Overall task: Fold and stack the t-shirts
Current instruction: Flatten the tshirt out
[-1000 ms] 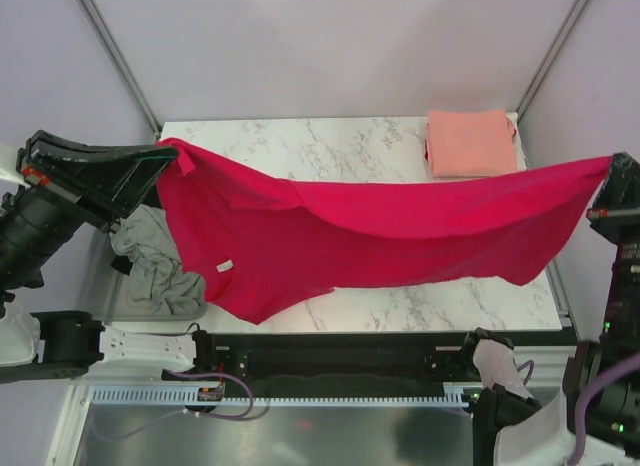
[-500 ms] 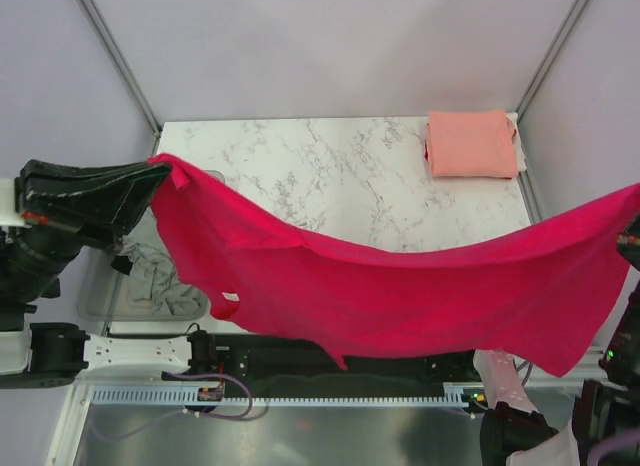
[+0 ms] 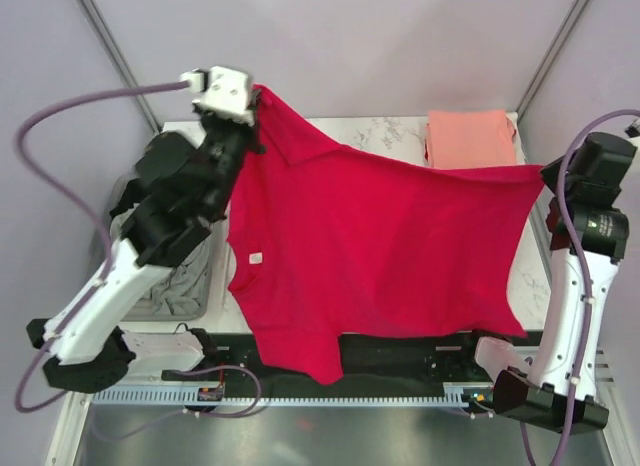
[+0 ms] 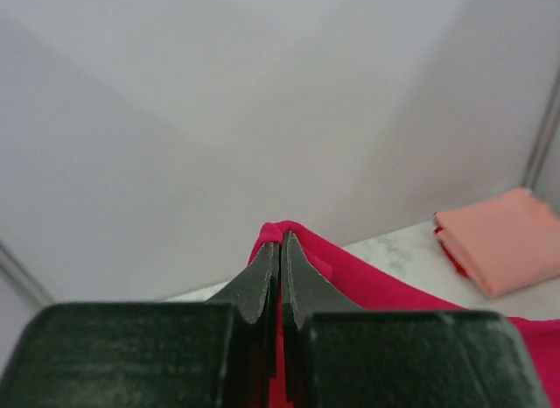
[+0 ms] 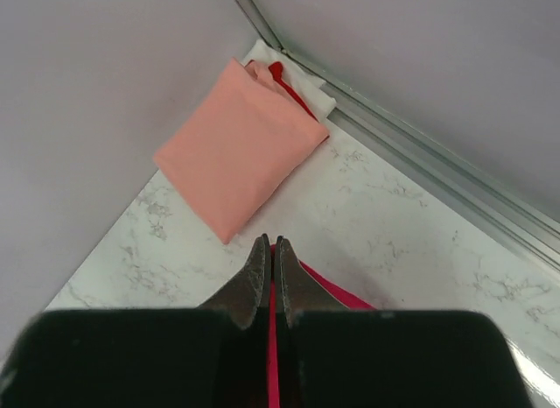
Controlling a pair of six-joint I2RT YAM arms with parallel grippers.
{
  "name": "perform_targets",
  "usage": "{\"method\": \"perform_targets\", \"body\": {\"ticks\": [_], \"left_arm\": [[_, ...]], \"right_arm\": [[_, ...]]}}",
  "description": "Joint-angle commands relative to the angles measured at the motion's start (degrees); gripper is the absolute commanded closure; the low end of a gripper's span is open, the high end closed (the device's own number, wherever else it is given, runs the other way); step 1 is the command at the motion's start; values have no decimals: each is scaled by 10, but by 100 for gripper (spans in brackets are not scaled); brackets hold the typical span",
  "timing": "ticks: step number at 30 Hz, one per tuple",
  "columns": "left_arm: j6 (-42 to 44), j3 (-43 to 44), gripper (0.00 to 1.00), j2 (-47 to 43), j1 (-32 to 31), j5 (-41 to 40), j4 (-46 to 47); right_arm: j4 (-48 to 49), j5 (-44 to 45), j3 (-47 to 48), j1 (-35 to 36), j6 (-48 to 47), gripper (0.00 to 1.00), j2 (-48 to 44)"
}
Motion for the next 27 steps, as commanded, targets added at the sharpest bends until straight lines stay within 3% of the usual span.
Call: {"method": "perform_targets", "body": {"ticks": [1,5,8,9,10,11,12,13,14,15,16,17,18,19,21,27], "left_arm": [[-109,-26,98,55,127,135,-25],[-222,-35,98,182,303,229,-23],[-296,48,98,353,382,269,-57],[-315,87,98,447,394,282,-76],[-317,196,78,513,404,295,-97],[-324,275,50,574,421,322,-182],[-351,370,7,637,429,347,-237],[-373,562,0,763,437,374,-286],[-401,597,0,782,452,425,-315],[-449,590,0,781,459,446,-311],[-462,537,0,748,461,450,-307],[-466,494,0,716,459,437,-296],[-461,442,0,682,456,430,-245],[-459,337,0,651,454,427,-220],[-462,235,0,562,454,410,-193],[-462,28,0,390,453,402,-194]], "right_arm": [[136,3,-84,2,7,100,7],[240,6,-161,28,21,100,98],[289,4,-123,68,19,100,276],[288,4,-94,78,16,98,320],[264,7,-18,97,14,76,366],[236,14,31,103,15,45,456],[203,8,85,107,15,43,499],[131,5,188,109,17,41,535],[104,5,227,116,13,39,561],[89,10,250,120,7,34,576],[86,16,254,124,1,23,568],[90,24,244,132,-3,2,536],[96,28,229,135,-10,2,514],[115,20,186,135,-12,2,491],[124,11,143,137,-14,2,425],[122,4,-55,142,-15,2,263]]}}
